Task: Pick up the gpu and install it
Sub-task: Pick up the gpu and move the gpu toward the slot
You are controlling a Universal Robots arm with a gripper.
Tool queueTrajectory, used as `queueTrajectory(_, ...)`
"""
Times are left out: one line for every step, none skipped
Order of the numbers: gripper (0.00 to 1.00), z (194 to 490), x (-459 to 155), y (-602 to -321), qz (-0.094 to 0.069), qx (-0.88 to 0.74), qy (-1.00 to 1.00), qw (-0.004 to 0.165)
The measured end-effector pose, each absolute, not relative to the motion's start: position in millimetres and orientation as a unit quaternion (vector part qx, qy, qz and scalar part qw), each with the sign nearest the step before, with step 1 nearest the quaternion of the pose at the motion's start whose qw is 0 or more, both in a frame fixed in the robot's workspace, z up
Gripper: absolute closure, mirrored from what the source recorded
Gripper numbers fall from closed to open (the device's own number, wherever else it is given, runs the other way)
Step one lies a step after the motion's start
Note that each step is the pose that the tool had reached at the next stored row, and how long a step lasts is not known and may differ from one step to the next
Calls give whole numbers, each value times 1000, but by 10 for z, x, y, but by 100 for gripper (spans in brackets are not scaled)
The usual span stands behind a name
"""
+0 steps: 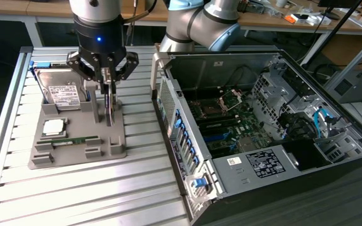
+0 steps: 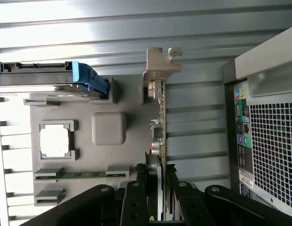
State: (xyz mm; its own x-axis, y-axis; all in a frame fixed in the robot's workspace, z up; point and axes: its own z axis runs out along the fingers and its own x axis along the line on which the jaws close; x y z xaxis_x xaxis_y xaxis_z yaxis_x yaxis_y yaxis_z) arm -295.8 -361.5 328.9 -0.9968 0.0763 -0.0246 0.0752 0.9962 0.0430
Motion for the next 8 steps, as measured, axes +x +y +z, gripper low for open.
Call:
queueTrajectory(73, 3293, -2958, -3615, 21, 38, 999, 13)
queueTrajectory(73, 3295, -2957, -3615, 21, 38, 999, 13)
queueTrajectory(73, 3298, -2957, -3615, 21, 38, 999, 13)
queueTrajectory(73, 3300, -2957, -3615, 21, 38, 999, 13)
queueTrajectory(73, 3303, -2958, -3615, 21, 38, 999, 13)
queueTrajectory(73, 3306, -2958, -3615, 21, 38, 999, 13)
queueTrajectory(73, 3309, -2958, -3615, 21, 38, 999, 13)
queueTrajectory(73, 3313, -2958, -3615, 21, 38, 999, 13)
